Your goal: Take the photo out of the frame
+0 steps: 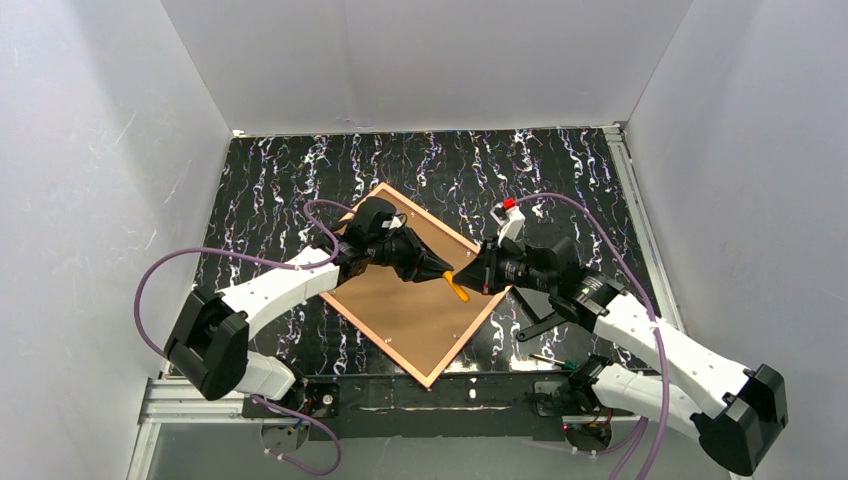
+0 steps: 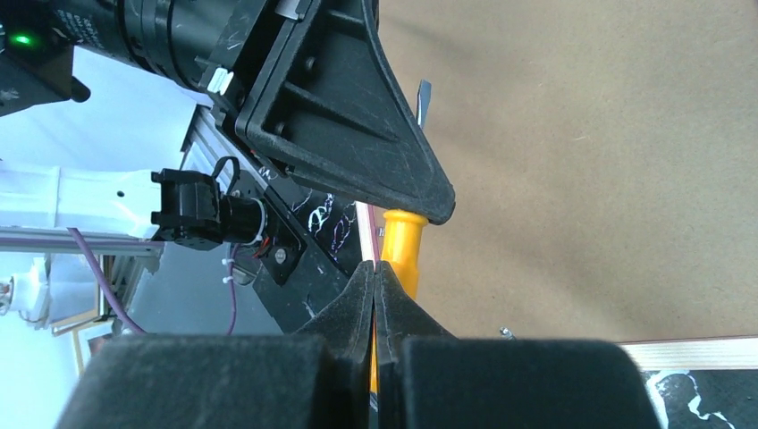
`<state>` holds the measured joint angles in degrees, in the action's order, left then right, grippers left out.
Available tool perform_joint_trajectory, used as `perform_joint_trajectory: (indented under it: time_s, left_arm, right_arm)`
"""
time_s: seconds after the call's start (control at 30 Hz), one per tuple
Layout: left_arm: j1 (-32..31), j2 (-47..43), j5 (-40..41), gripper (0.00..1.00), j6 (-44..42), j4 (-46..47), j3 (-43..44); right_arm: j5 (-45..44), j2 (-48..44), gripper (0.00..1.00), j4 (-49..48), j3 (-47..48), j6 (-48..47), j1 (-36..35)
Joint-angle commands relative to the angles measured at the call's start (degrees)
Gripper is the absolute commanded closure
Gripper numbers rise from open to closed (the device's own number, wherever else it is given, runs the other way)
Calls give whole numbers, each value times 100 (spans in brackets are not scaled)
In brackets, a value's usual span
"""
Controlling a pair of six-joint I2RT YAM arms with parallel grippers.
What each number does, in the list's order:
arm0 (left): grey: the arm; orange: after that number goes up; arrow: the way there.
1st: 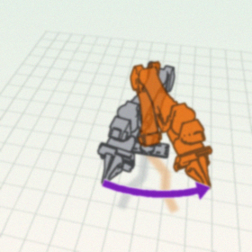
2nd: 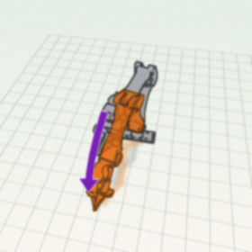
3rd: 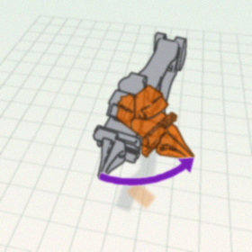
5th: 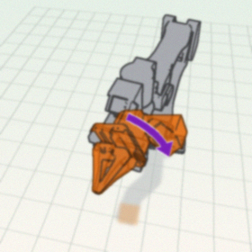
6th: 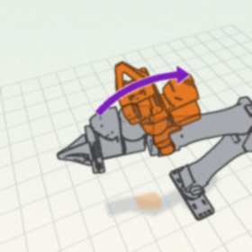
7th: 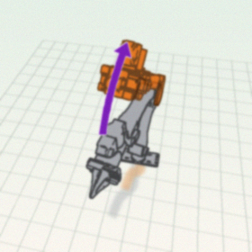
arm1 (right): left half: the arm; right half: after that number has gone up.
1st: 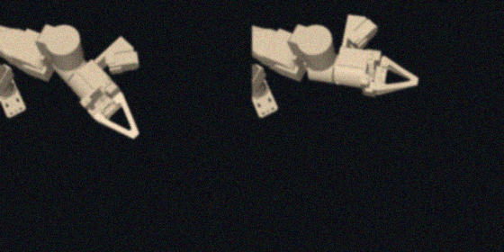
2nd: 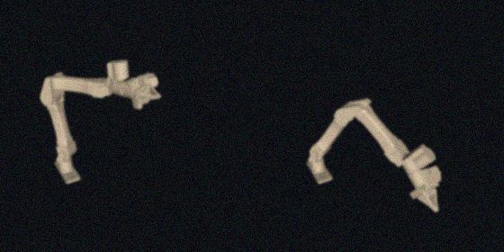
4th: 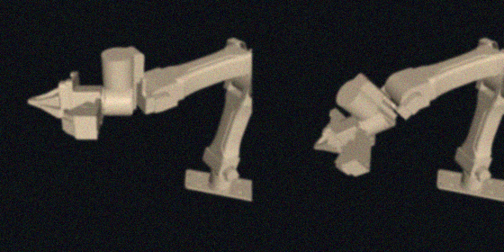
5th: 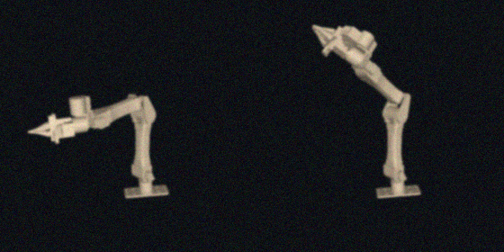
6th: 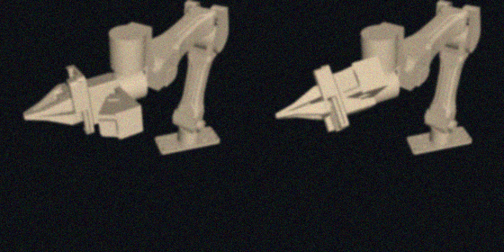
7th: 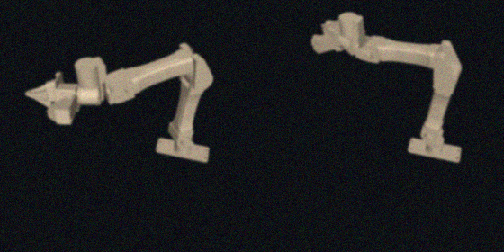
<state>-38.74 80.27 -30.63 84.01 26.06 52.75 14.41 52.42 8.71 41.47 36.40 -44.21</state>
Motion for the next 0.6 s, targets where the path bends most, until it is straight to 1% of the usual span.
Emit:
perform_joint_trajectory:
  time_s: [0.0, 0.1, 0.37, 0.57]
  left_arm:
    - [23, -33, -167, 100, -136, -228, 286]
    - [18, -57, -137, 100, -280, -388, 339]
    - [18, -110, -102, 100, -378, -553, 431]
    - [20, -76, -70, 100, -412, -585, 453]
  right_arm:
    - [235, 233, 99, -272, -202, 227, 18]
    - [154, 248, 99, -213, -264, 272, 7]
    - [-660, 253, 99, 753, -137, -8, 5]
    - [-697, 196, 99, 879, -127, -114, 5]
